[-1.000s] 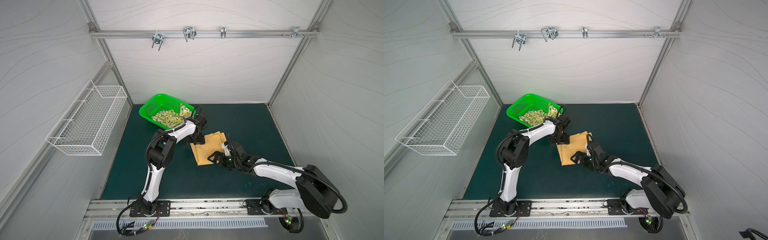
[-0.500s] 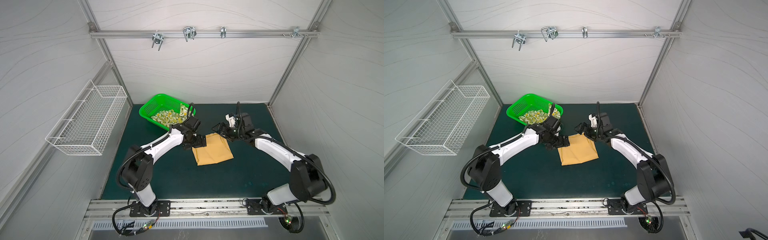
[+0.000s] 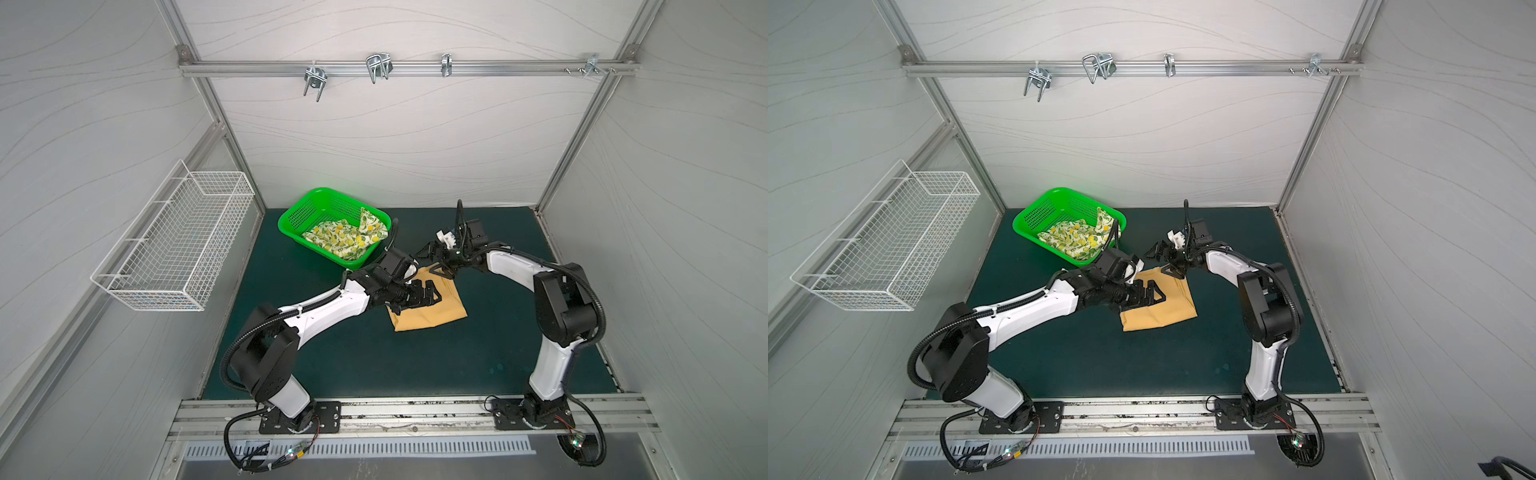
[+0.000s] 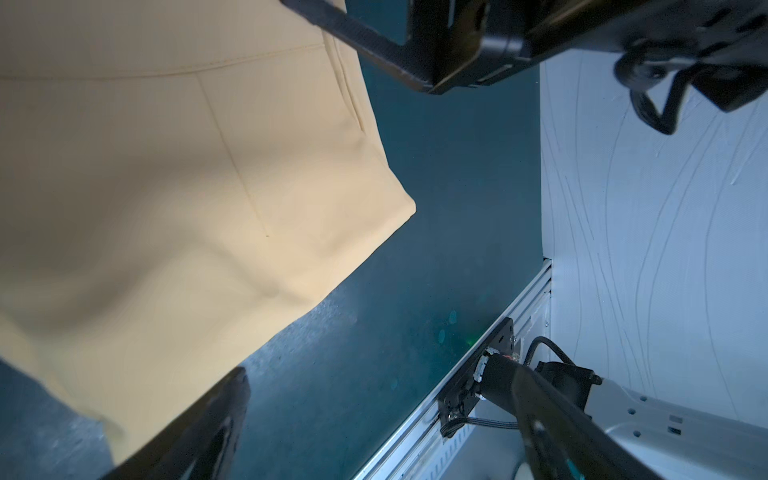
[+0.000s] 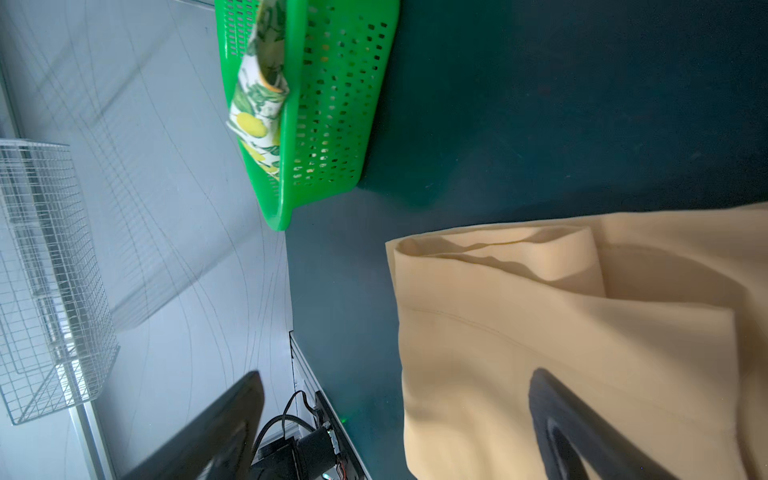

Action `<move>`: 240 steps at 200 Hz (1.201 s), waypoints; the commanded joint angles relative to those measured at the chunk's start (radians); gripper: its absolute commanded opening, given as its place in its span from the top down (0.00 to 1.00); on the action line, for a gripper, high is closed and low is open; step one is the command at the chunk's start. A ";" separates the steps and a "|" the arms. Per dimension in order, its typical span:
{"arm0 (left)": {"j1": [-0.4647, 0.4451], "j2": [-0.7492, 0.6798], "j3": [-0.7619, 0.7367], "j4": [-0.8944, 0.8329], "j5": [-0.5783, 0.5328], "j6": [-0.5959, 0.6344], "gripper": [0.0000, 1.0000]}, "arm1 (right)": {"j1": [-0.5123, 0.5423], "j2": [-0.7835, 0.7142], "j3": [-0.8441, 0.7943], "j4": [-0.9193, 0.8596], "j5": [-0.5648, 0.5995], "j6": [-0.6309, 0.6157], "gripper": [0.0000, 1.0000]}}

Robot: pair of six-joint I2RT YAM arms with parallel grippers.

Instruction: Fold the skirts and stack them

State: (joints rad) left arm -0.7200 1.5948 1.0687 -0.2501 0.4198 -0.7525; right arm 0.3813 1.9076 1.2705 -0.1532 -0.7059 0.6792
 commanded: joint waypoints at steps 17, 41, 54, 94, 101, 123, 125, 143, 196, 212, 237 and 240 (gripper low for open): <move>-0.004 0.065 -0.090 0.185 0.030 -0.062 0.01 | -0.016 0.094 0.034 0.029 -0.041 -0.018 0.01; -0.004 0.067 -0.156 0.210 0.005 -0.072 0.01 | -0.019 0.131 0.025 0.055 -0.028 -0.009 0.01; -0.004 0.068 -0.191 0.222 -0.004 -0.073 0.01 | -0.021 0.136 0.001 0.080 -0.015 0.004 0.01; -0.002 0.086 -0.283 0.221 -0.042 -0.064 0.01 | -0.024 0.091 -0.102 0.134 0.068 0.032 0.01; -0.001 0.089 -0.296 0.214 -0.052 -0.059 0.01 | -0.024 0.073 -0.134 0.152 0.083 0.046 0.01; 0.021 0.103 -0.334 0.198 -0.072 -0.047 0.01 | -0.024 0.007 -0.234 0.207 0.134 0.082 0.01; 0.025 0.103 -0.336 0.194 -0.075 -0.046 0.01 | -0.024 0.001 -0.244 0.209 0.139 0.087 0.01; 0.065 0.108 -0.350 0.162 -0.077 -0.018 0.01 | -0.024 -0.062 -0.327 0.261 0.169 0.116 0.01; 0.139 0.074 -0.289 0.087 -0.033 0.052 0.01 | -0.024 -0.218 -0.371 0.249 0.161 0.129 0.01; 0.139 0.049 -0.226 0.032 -0.018 0.070 0.01 | -0.023 -0.263 -0.335 0.204 0.149 0.108 0.01; 0.140 0.023 -0.111 -0.060 -0.014 0.101 0.01 | -0.022 -0.340 -0.316 0.148 0.140 0.099 0.01; 0.141 0.023 -0.098 -0.068 -0.014 0.104 0.01 | -0.022 -0.349 -0.319 0.145 0.140 0.101 0.01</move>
State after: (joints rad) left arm -0.5873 1.6444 0.8677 -0.1539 0.4377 -0.7017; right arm 0.3595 1.6508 0.9276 0.0544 -0.5571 0.7902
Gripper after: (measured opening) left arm 0.986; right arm 0.993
